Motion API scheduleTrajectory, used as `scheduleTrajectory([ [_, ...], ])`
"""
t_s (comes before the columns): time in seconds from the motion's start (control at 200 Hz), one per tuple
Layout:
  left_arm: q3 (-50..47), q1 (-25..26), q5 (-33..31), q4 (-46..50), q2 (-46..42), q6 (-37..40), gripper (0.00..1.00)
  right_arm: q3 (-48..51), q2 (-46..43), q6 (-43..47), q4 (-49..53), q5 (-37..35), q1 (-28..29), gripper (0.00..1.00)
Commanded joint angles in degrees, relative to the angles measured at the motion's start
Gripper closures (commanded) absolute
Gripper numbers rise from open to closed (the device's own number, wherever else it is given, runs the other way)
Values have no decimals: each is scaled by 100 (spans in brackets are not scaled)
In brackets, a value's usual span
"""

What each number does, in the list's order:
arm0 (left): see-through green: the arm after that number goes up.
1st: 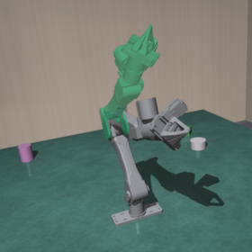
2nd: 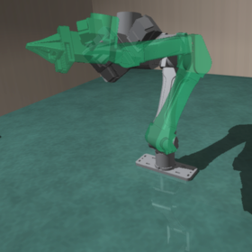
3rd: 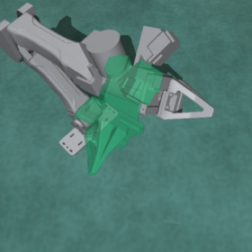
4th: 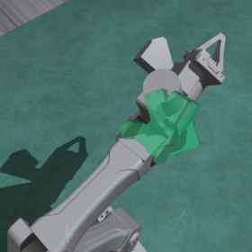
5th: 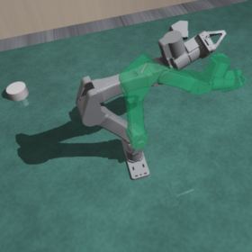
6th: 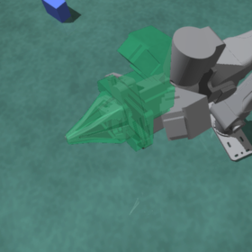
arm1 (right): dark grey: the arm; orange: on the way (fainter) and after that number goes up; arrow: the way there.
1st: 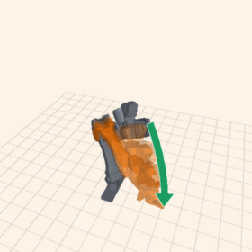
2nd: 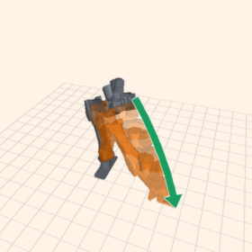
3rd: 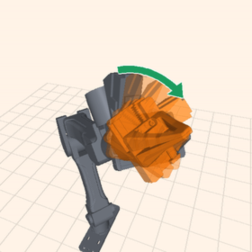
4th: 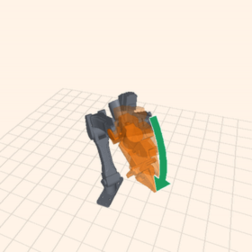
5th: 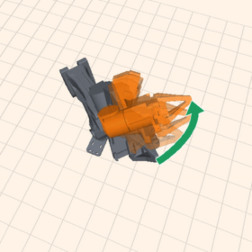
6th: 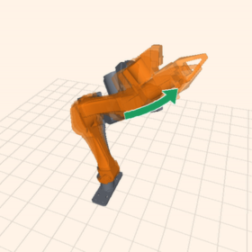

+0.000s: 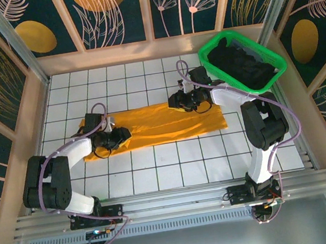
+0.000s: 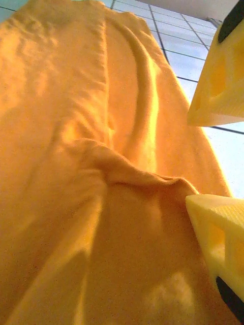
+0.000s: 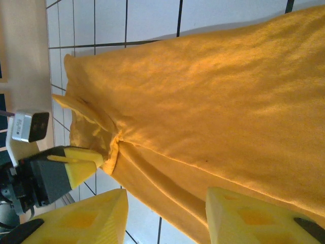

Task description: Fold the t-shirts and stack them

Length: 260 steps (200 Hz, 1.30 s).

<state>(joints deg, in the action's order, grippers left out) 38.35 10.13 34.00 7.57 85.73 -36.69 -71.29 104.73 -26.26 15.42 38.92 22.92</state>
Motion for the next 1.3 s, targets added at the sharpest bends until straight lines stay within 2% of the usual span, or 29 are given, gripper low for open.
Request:
scheduleTrajectory([
  [0.0,-57,33,94,-31,-139,-69,60,69,-71,6,67,-66,-50,55],
  [0.125,150,33,-241,171,-247,-147,60,143,-139,31,106,-314,-82,55],
  [0.22,325,31,-908,426,-440,-522,62,267,-252,21,197,-838,-261,57],
  [0.33,437,24,-1752,830,-557,-1269,68,217,-139,73,654,-1659,-648,67],
  [0.405,432,22,-1878,715,-433,-1748,67,43,81,243,918,-2132,-856,75],
  [0.576,625,24,-2057,412,140,-2318,68,-390,674,531,1417,-2959,-1000,82],
  [0.766,1115,24,-2347,578,909,-2329,72,-681,1197,564,2114,-3729,-1000,86],
  [0.916,1700,24,-2481,554,1738,-2132,72,-218,993,297,2516,-3957,-893,84],
  [1.061,2559,73,-2462,-80,2469,-2180,72,860,125,-121,2685,-3958,-440,83],
  [1.171,3712,302,-2270,-308,3327,-2019,69,1889,-624,-664,2656,-3596,129,81],
  [1.296,5286,731,-1852,-448,4421,-1945,68,2809,-1252,-1440,2306,-2853,804,78],
])
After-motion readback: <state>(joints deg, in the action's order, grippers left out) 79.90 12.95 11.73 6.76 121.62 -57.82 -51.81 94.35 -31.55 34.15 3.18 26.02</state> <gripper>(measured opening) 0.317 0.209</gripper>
